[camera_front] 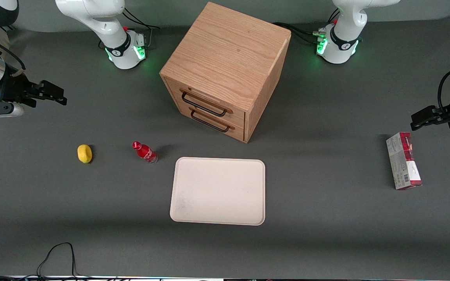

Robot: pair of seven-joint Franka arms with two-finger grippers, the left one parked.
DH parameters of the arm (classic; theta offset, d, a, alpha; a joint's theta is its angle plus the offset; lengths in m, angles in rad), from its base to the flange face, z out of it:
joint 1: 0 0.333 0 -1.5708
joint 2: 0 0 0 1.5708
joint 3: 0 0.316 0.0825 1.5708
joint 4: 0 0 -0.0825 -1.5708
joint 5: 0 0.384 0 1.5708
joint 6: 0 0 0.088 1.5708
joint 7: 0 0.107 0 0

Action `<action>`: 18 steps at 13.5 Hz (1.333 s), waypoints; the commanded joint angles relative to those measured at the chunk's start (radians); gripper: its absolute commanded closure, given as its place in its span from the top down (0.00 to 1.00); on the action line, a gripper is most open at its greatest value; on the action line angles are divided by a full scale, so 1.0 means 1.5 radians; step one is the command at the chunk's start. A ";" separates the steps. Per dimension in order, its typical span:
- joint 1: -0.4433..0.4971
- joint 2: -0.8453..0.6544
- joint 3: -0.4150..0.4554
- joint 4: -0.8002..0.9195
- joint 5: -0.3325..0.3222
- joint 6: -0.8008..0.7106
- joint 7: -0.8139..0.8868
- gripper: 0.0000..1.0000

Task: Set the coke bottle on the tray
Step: 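Move the right gripper down toward the red Coca-Cola bottle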

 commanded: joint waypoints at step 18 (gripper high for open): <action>0.185 0.205 0.005 0.282 0.008 -0.121 0.204 1.00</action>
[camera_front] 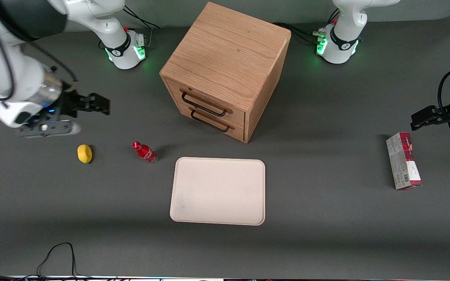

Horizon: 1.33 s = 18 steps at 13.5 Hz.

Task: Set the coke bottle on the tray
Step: 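Move the right gripper down toward the red Coca-Cola bottle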

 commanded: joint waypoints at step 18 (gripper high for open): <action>-0.007 0.016 -0.024 -0.414 -0.019 0.459 0.001 1.00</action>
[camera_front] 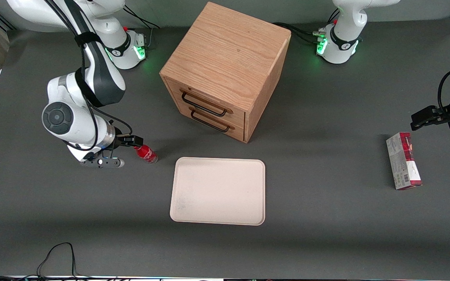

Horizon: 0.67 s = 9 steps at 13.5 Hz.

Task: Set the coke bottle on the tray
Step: 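Close the right gripper around the bottle's cap end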

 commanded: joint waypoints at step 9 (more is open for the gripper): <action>0.028 -0.020 -0.003 -0.098 -0.020 0.116 -0.003 0.99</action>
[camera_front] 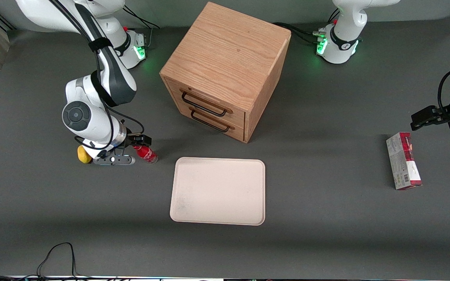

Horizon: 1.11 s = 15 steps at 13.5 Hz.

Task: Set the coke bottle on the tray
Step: 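Close the right gripper around the bottle's cap end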

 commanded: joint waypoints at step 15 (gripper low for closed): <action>-0.001 -0.030 -0.005 0.077 -0.021 -0.124 -0.001 0.00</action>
